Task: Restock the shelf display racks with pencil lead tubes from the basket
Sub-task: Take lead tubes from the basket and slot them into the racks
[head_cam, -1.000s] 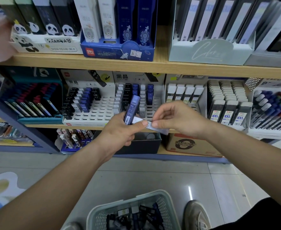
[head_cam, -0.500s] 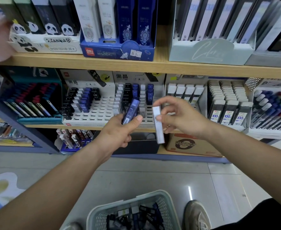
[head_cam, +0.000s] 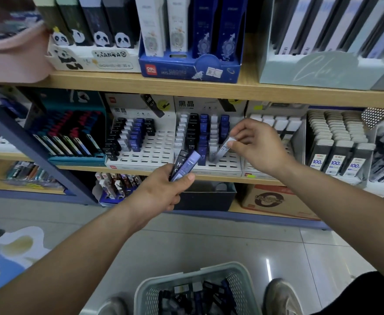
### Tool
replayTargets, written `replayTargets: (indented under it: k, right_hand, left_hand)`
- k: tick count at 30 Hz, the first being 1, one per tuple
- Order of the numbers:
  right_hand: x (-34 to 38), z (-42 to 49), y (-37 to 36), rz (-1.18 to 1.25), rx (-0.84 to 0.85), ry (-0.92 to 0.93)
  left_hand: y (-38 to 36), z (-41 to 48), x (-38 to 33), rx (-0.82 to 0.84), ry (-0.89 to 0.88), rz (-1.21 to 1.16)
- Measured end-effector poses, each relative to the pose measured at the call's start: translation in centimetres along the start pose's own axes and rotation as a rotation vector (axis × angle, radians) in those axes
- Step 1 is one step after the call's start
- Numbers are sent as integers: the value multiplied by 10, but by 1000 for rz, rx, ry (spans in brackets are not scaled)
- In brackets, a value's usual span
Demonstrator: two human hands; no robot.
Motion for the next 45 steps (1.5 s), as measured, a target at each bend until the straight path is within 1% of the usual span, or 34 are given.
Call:
replayTargets:
  k: [11, 14, 16, 18, 20, 22, 23, 26, 28, 30, 33, 38, 45]
  right_hand:
    - [13, -4, -19, -267, 53, 158]
    - [20, -6, -25, -389, 16, 286]
    - [21, -6, -31, -467, 30, 356]
    - [20, -8, -34, -504, 29, 353]
    - [26, -10, -32, -524, -18, 339]
    - [40, -16, -31, -451, -33, 325]
    - [49, -20, -34, -372, 7, 303]
    - [65, -32, -57, -64, 256, 117]
    - [66, -37, -66, 91, 322, 15]
    - [64, -37, -66, 178, 314, -44]
    - [58, -33, -59, 238, 312, -90]
    - [48, -32, -48, 423, 364, -139]
    - [39, -29, -31, 567, 298, -177]
  left_hand:
    - [16, -10, 4, -29, -9, -19]
    - [16, -12, 4, -16, -6, -17]
    - [16, -13, 3, -12, -11, -27]
    - [16, -14, 1, -13, -25, -34]
    - [16, -14, 0, -18, -31, -31]
    - [16, -14, 0, -21, -33, -33]
    - [15, -14, 0, -21, -37, -34]
    - [11, -12, -2, -4, -56, -23]
    - [6, -11, -2, 9, -68, -10]
    - [2, -11, -1, 27, -68, 0]
    - [-1, -12, 0, 59, -55, -3]
    - [0, -12, -4, 21, -26, -35]
    - [-5, -10, -10, 19, -52, 6]
Point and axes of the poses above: each hand's wrist, its own z-axis towards the middle knuckle, its own y-axis out of the back of the hand, x = y × z, the point moved 6 cm from there along z, towards the middle knuckle, and after that the axes turned 3 degrees about -y, right-handed, at the moved point
